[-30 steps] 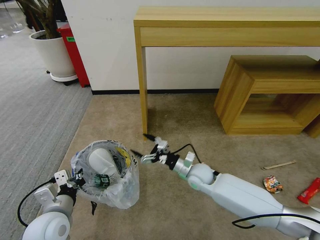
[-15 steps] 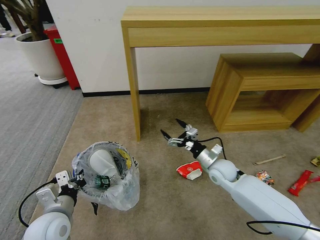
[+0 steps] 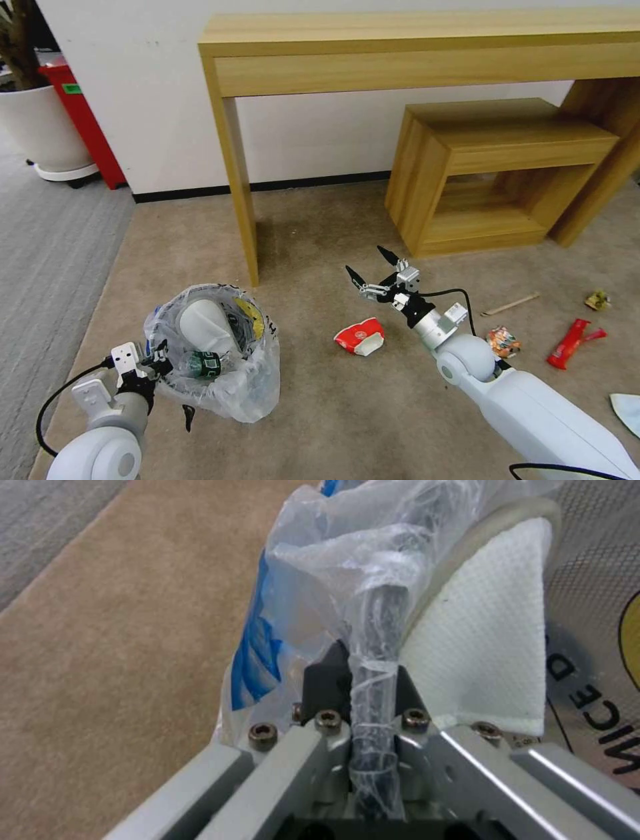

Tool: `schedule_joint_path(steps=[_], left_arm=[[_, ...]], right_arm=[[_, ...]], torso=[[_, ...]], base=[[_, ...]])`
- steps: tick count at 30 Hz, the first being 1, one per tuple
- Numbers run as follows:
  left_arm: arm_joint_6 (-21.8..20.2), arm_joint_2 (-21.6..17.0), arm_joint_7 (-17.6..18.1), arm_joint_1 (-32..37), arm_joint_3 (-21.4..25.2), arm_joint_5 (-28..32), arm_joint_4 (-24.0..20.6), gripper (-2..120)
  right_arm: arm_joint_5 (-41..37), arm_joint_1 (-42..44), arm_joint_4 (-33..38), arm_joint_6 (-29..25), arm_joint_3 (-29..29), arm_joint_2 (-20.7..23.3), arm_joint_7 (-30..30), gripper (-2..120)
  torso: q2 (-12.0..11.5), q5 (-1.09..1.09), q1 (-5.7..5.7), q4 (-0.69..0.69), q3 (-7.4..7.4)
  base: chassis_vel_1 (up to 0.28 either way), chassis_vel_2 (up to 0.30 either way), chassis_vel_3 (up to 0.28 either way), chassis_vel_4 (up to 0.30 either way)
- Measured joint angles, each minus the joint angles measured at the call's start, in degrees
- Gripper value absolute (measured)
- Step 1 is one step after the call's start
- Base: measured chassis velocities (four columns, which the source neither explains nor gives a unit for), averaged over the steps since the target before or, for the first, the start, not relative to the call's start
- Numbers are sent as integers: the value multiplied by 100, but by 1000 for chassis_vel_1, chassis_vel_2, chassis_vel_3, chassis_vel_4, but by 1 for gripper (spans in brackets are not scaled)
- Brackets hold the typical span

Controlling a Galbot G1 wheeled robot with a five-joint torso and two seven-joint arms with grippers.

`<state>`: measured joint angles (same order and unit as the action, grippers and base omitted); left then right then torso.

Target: Pick up the trash bin and place the garbage on the floor into it.

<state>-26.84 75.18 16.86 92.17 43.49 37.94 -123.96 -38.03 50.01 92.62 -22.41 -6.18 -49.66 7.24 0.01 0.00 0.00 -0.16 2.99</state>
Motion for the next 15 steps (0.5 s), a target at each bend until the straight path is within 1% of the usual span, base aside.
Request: schedule_joint_path(steps=[9, 15], left_arm=[[36, 11, -6, 5, 6, 4, 0, 1], [43, -6, -12, 6, 10, 4, 5, 1]], right_arm=[[184, 116, -42, 16, 40, -50, -267, 100], [230, 183, -54, 17, 90, -65, -287, 100]], torso=[[0, 0, 0, 0, 0], [0, 0, 0, 0, 0]], base=[[-42, -45, -51, -46], [-23, -20, -22, -23]])
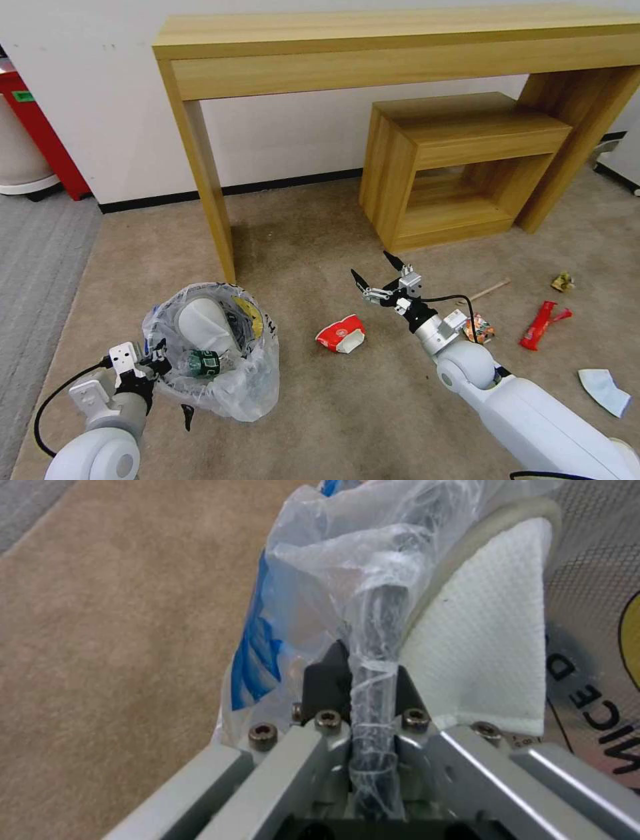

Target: Pick up the trash bin and place the garbage on the floor into it.

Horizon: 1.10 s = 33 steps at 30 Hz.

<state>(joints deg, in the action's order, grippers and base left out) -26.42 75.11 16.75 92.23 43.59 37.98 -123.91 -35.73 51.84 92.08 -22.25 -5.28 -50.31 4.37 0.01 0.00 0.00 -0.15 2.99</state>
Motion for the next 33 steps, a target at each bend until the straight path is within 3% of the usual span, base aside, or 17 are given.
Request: schedule_joint_path(steps=[12, 18, 33], left_arm=[[29, -9, -1, 2, -6, 0, 17, 1], [30, -14, 31, -6, 39, 6, 18, 1], [16, -105, 40, -38, 125, 38, 240, 1]], right_arm=[[89, 121, 35, 26, 107, -14, -96, 100], [354, 134, 24, 178, 125, -84, -526, 100], [524, 283, 66, 270, 394, -131, -603, 96]], torso=[[0, -1, 0, -1, 0], [0, 0, 0, 1, 0], [0, 0, 0, 0, 0]], base=[[-36, -27, -36, -37], [0, 0, 0, 0], [0, 0, 0, 0]])
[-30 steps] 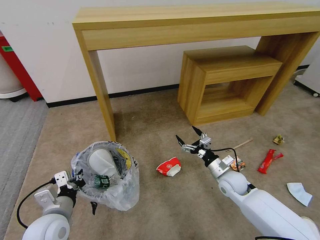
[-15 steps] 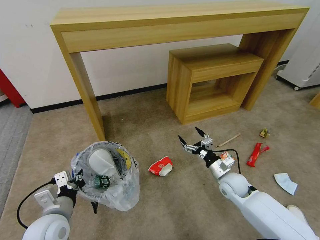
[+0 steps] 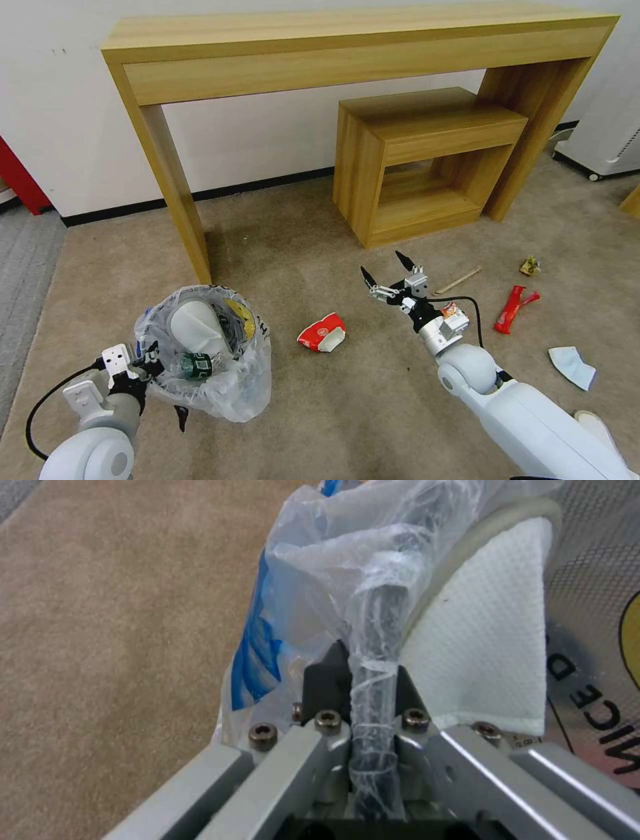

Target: Pick up the trash bin and place the garbage on the floor into it.

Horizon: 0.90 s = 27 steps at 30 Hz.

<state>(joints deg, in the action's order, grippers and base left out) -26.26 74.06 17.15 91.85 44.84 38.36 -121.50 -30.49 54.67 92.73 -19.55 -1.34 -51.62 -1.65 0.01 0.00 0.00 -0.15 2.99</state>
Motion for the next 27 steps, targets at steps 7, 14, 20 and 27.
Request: schedule_joint_path(steps=[7, 14, 20, 27], left_arm=[[2, -3, 1, -10, 4, 2, 41, 1], [11, 19, 1, -32, -10, -1, 58, 1], [57, 45, 1, -51, -17, -4, 79, 1], [89, 62, 0, -75, -32, -10, 123, 1]], right_arm=[[55, 108, -16, 69, 101, 0, 117, 100], [95, 105, -81, 49, 103, -6, 143, 100], [97, 39, -159, 18, -31, -58, 141, 100], [-17, -65, -195, 106, -335, -147, -132, 100]], torso=[[0, 0, 0, -1, 0], [0, 0, -1, 0, -1], [0, 1, 0, 1, 1], [0, 0, 0, -1, 2]], base=[[0, 0, 0, 0], [-68, 53, 60, -73], [-178, 162, 176, -171], [-113, 95, 98, -106]])
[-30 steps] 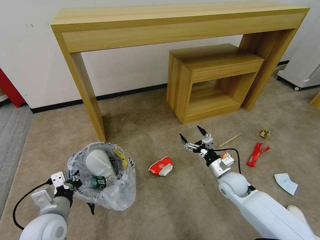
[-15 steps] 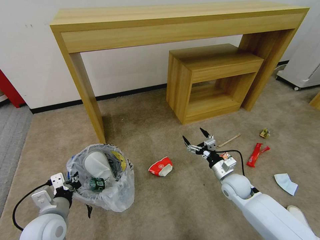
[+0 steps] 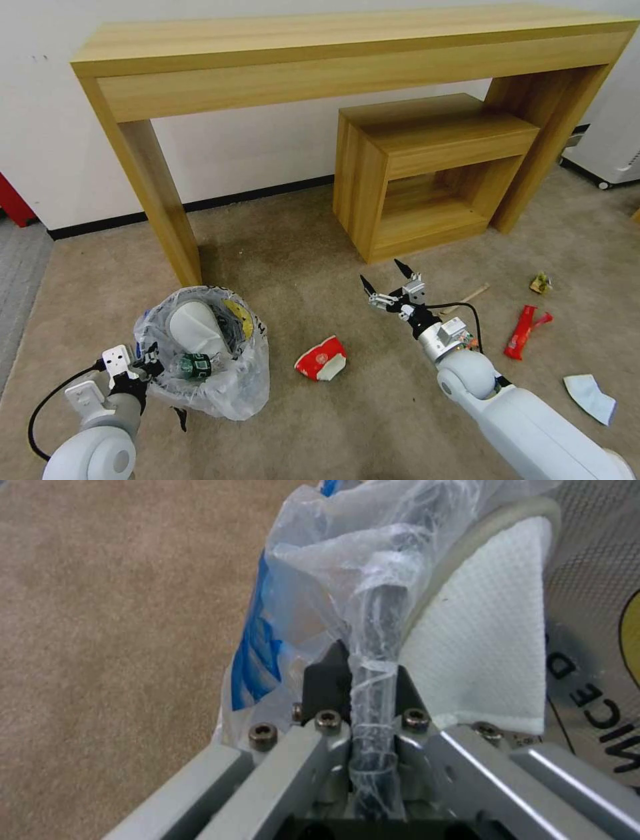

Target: Pick up the trash bin and place the garbage on the floor into it.

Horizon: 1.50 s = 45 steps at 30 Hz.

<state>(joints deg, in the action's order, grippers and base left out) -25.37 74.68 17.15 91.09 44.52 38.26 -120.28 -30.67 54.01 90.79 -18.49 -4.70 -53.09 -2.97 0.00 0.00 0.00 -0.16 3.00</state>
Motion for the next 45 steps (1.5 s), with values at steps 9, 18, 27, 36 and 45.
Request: schedule_joint_path(steps=[9, 18, 27, 36, 45], left_arm=[[25, -5, 0, -29, 5, -6, 61, 1], [48, 73, -1, -74, -41, -69, 128, 1], [83, 107, -5, -90, -51, -93, 163, 1], [92, 133, -7, -76, -73, -105, 122, 1], [111, 140, -8, -37, -63, -83, 76, 1]], right_arm=[[-404, -90, 183, 487, -252, -33, -606, 100], [-2163, -95, 932, 1934, -833, -81, -2623, 100], [-2821, 9, 1124, 2863, -1140, -317, -4181, 100], [-2985, -205, 565, 2945, -1591, -681, -4637, 100], [-2860, -300, 35, 2890, -1941, -1196, -4655, 100]], torso=[[0, -1, 0, 1, -2], [0, -1, 0, 1, -2], [0, -1, 0, 1, -2], [0, -1, 0, 1, -2], [0, 0, 0, 1, -2]], base=[[0, 0, 0, 0], [0, 0, 0, 0], [0, 0, 0, 0], [0, 0, 0, 0], [0, 0, 0, 0]])
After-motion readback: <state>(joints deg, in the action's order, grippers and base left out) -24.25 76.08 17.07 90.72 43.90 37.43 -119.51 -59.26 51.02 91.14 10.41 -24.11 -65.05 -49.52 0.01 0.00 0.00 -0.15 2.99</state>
